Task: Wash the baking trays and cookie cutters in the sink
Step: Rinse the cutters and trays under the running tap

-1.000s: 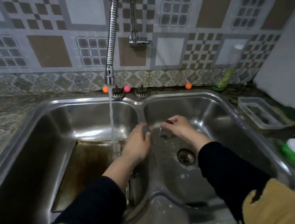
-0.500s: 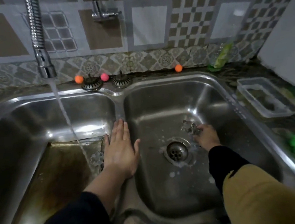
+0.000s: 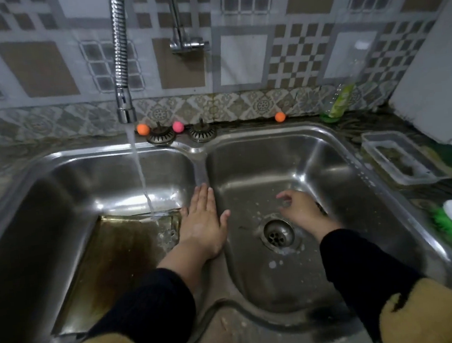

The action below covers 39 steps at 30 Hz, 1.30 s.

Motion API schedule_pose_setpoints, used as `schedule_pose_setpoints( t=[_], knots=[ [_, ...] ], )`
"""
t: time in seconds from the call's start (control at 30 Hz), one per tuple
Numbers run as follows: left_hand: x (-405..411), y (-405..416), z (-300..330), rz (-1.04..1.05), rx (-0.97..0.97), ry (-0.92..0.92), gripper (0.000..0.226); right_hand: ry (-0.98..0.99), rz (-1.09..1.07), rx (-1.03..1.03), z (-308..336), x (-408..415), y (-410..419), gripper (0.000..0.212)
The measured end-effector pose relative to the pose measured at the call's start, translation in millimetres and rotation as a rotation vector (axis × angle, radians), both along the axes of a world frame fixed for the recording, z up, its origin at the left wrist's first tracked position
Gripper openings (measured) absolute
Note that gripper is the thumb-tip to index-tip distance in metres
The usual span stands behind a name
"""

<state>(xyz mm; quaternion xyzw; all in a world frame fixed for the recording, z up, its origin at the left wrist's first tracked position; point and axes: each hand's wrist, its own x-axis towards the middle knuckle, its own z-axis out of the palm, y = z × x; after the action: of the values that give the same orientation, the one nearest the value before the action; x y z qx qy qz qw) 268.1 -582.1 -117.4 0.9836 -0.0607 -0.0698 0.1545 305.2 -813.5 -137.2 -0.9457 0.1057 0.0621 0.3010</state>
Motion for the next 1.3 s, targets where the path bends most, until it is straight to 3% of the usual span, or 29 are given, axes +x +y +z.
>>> schedule_pose_setpoints(
  t=[0.2, 0.3, 0.37, 0.5, 0.57, 0.7, 0.8, 0.9, 1.0, 1.1, 1.2, 1.3],
  knots=[
    [-30, 55, -7, -0.030, -0.111, -0.009, 0.059, -0.244, 0.311, 0.051, 57, -27, 112, 0.027],
    [-42, 93, -12, 0.062, -0.023, 0.157, 0.059, -0.314, 0.487, 0.002, 61, -37, 165, 0.025],
    [-51, 115, -16, 0.071, 0.077, 0.290, 0.064, -0.219, 0.608, -0.083, 49, -42, 194, 0.023],
    [-64, 148, -27, 0.043, 0.198, 0.408, 0.075, 0.158, 0.783, -0.513, 14, -47, 231, 0.038],
    [-66, 155, -33, 0.040, 0.203, 0.460, 0.077, 0.270, 0.721, -0.555, -7, -43, 240, 0.055],
    [-61, 156, -37, 0.053, 0.179, 0.491, 0.079, 0.417, 0.335, -0.220, -31, -30, 253, 0.077],
    [-59, 156, -40, 0.065, 0.166, 0.512, 0.080, 0.362, 0.170, -0.124, -33, -28, 255, 0.067],
    [-57, 154, -42, 0.104, 0.130, 0.513, 0.074, 0.276, 0.175, -0.182, -28, -30, 259, 0.054],
    [-50, 146, -36, 0.199, -0.044, 0.446, 0.058, 0.187, 0.228, -0.099, -12, -26, 268, 0.048],
    [-42, 138, -30, 0.311, -0.522, 0.353, 0.048, 0.168, 0.152, 0.264, 9, -22, 270, 0.039],
    [-43, 130, -20, 0.445, -0.974, 0.376, 0.032, 0.189, -0.017, 0.563, 21, -21, 264, 0.007],
    [-45, 123, -11, 0.459, -1.122, 0.387, 0.014, 0.205, -0.102, 0.730, 26, -22, 259, 0.011]
  ],
)
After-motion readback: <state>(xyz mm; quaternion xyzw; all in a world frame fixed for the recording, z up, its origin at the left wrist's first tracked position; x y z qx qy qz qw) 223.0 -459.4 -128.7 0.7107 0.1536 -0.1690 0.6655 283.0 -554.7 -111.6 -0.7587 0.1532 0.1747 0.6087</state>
